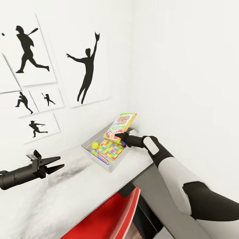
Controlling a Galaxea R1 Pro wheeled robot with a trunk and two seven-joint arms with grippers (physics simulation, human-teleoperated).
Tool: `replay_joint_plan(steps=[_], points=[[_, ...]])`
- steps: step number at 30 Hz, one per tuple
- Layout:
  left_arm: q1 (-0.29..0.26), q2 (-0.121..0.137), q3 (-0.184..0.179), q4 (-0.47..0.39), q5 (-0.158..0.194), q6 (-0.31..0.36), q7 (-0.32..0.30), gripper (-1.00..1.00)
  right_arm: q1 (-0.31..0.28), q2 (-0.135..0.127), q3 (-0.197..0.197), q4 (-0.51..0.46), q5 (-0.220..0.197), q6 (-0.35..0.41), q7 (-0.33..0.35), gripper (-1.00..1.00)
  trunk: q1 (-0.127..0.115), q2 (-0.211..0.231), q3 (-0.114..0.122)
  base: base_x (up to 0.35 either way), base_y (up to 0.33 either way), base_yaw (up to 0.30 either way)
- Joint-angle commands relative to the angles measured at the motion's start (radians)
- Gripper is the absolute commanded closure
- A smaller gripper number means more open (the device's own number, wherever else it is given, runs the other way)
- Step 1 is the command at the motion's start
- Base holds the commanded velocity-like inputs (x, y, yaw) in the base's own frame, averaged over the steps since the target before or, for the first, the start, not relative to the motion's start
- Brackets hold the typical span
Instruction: Put all the toys in the child's room - the three board games (two on the bed and one on the table), the two jigsaw puzzles on the table, and the tennis ball on the table - inside the toy box on the table in the child's room.
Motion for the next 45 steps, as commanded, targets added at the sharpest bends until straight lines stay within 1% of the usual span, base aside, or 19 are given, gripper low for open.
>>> replay_joint_plan(steps=[1,29,36,45], points=[[-0.001,0.0,0.0,0.0,-0.003,0.004,-0.005,-1.0,-0.001,0.0,0.001,0.0,0.002,0.002,0.003,1.0,0.001,-0.002,-0.002,0.018,0.056,0.008],[-0.001,0.0,0.0,0.0,-0.003,0.004,-0.004,-1.0,-0.001,-0.002,0.001,-0.001,0.002,0.002,0.005,1.0,0.001,-0.002,-0.002,0.045,0.005,0.001],[-0.001,0.0,0.0,0.0,-0.003,0.004,-0.004,-1.0,-0.001,-0.002,0.001,-0.039,0.002,0.006,0.003,1.0,0.001,-0.002,-0.002,0.001,0.0,0.0],[-0.001,0.003,0.0,0.0,-0.003,0.004,-0.006,-1.0,-0.001,-0.001,0.001,-0.042,0.001,0.007,-0.005,1.0,0.001,-0.002,-0.006,0.0,0.0,0.0]])
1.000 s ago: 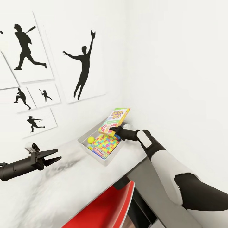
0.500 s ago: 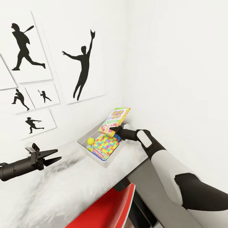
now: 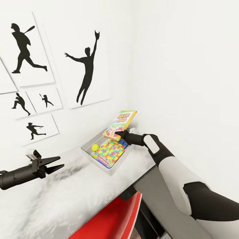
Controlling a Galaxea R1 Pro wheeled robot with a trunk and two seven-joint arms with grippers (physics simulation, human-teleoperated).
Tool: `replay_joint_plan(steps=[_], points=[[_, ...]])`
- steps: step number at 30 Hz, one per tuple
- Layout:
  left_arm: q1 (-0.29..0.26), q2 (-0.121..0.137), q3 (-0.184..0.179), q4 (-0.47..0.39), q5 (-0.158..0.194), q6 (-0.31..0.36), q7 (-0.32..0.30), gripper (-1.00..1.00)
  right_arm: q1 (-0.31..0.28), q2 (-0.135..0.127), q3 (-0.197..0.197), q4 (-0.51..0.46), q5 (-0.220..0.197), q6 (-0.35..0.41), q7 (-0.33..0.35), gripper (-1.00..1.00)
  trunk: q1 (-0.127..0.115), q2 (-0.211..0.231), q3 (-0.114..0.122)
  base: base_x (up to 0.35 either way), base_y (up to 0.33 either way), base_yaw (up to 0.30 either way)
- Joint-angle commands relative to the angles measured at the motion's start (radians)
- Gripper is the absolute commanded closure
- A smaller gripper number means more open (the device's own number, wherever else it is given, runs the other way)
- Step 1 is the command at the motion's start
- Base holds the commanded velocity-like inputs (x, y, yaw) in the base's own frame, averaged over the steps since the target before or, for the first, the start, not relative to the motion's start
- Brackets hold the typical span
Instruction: Put all the toys in the child's room - the three board games (two on the bed and one on the table), the two jigsaw puzzles on the table, and the tennis ball on the table - inside the toy box on the table in the child's room.
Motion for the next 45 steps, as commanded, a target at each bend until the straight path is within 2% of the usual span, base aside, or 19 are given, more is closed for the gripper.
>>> replay_joint_plan(steps=[1,13,22,27,29,33,37,45], points=[[-0.001,0.002,0.0,0.0,-0.002,0.004,-0.006,-1.0,-0.001,0.001,0.001,0.001,0.001,0.003,0.001,1.0,0.001,-0.002,-0.003,0.0,0.0,0.0],[0.0,0.007,0.002,0.0,-0.001,0.004,-0.009,-1.0,-0.002,0.004,-0.002,0.01,-0.001,0.0,-0.009,1.0,0.001,-0.002,-0.022,0.0,0.0,0.0],[0.001,0.011,0.004,0.0,-0.001,0.004,-0.012,-1.0,-0.003,0.013,-0.004,0.011,-0.007,0.0,-0.052,1.0,0.001,-0.002,-0.037,0.0,0.0,0.0],[0.012,0.023,0.007,0.001,-0.001,0.004,-0.059,-1.0,-0.003,0.026,-0.003,0.011,-0.009,0.006,-0.059,1.0,0.001,-0.002,-0.045,0.0,0.0,0.0],[0.018,0.043,0.008,0.003,-0.002,0.004,-0.107,-1.0,-0.003,0.028,-0.003,0.011,-0.009,0.008,-0.056,1.0,0.001,-0.002,-0.048,0.0,0.0,0.0],[0.027,0.059,0.008,0.008,-0.003,0.004,-0.164,-1.0,-0.002,0.03,-0.001,0.011,-0.011,0.01,-0.051,1.0,0.001,-0.002,-0.055,0.0,0.0,0.0],[0.033,0.063,0.009,0.01,-0.003,0.004,-0.189,-1.0,-0.002,0.035,-0.001,0.011,-0.013,0.01,-0.048,1.0,0.001,-0.002,-0.061,0.0,0.0,0.0],[0.034,0.064,0.01,0.011,-0.003,0.004,-0.195,-1.0,-0.002,0.035,0.0,0.006,-0.012,0.01,-0.045,1.0,0.001,-0.002,-0.075,0.0,0.0,0.0]])
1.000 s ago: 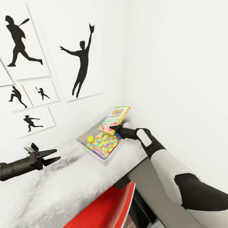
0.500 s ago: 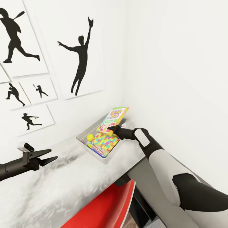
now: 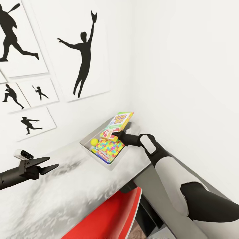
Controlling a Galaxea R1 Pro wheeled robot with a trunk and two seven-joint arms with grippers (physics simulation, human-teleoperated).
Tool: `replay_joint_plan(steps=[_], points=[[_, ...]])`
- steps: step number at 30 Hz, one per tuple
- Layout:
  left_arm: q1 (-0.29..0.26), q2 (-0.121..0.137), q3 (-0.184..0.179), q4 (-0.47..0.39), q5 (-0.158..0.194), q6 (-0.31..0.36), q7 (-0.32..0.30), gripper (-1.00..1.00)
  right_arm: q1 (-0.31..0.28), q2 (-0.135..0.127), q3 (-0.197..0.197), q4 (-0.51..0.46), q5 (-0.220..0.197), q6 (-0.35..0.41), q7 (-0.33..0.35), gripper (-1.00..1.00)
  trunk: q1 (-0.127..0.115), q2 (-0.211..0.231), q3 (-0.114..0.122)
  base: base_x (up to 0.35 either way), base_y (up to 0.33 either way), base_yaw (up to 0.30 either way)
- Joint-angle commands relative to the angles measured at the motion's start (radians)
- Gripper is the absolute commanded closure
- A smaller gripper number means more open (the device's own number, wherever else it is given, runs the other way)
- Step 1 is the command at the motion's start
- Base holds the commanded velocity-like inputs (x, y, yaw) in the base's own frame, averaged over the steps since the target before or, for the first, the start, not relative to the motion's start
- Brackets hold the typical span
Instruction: Put all the toys in the child's room - the three board games (two on the bed and one on the table), the two jigsaw puzzles on the table, and the tennis ball on the table - inside the toy box on the table in the child's room.
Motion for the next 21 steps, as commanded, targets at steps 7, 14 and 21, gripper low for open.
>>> replay_joint_plan(steps=[7,14,21], points=[[-0.001,0.0,0.0,0.0,-0.002,0.003,-0.004,-1.0,-0.001,0.0,0.007,-0.006,0.005,0.002,0.014,1.0,0.001,-0.002,-0.013,0.0,0.0,0.0],[-0.001,0.0,0.0,0.0,-0.002,0.003,-0.004,-1.0,-0.001,0.0,0.009,-0.007,0.011,0.0,0.06,1.0,0.001,-0.002,-0.025,0.0,0.0,0.0],[-0.001,0.0,0.0,0.0,-0.002,0.003,-0.004,-1.0,-0.001,0.0,0.011,-0.009,0.014,-0.001,0.089,1.0,0.001,-0.002,-0.036,0.0,0.0,0.0]])
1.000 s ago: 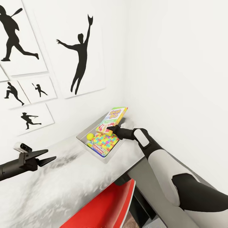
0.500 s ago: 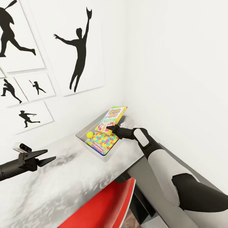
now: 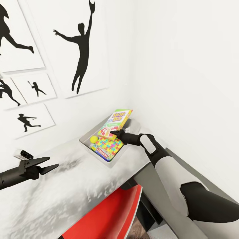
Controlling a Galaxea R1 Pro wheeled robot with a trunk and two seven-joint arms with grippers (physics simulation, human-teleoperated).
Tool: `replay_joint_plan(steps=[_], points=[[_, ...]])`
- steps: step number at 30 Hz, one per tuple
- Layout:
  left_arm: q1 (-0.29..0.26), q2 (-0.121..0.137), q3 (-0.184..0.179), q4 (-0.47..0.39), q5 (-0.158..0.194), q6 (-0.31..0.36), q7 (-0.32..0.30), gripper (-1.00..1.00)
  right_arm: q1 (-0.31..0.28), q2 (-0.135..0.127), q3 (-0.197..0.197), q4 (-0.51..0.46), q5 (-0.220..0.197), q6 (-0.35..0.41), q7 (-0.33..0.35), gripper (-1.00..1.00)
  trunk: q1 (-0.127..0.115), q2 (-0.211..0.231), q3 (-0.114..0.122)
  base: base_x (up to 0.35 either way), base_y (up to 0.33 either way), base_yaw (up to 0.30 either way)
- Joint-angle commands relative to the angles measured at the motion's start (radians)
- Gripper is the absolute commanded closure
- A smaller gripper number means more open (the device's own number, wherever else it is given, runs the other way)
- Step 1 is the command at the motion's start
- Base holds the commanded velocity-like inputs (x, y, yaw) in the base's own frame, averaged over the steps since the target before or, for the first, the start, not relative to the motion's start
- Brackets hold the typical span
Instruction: Put all the toys in the child's room - the three board games (two on the bed and one on the table), the two jigsaw puzzles on the table, and the tennis ball on the table - inside the toy box on the table in the child's room.
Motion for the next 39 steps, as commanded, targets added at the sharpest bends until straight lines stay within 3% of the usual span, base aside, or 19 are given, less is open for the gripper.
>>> replay_joint_plan(steps=[1,17,27,39], points=[[-0.001,0.0,0.0,0.0,-0.002,0.003,-0.004,-1.0,-0.001,0.0,0.0,0.0,0.002,0.002,0.003,1.0,0.001,-0.002,-0.004,0.0,0.0,0.0],[-0.001,0.0,0.0,0.0,-0.002,0.003,-0.004,-1.0,-0.001,0.0,0.005,-0.001,0.003,0.002,0.054,1.0,0.001,-0.002,-0.03,0.0,0.0,0.0],[0.0,0.0,0.0,0.0,-0.001,0.003,-0.004,-1.0,-0.001,0.0,0.073,-0.068,0.001,0.003,0.067,1.0,0.001,-0.002,-0.046,0.0,0.0,0.0],[0.0,0.0,0.0,0.0,-0.001,0.003,-0.004,-1.0,-0.001,0.0,0.082,-0.079,0.0,-0.002,0.067,1.0,0.001,-0.002,-0.054,0.0,0.0,0.0]])
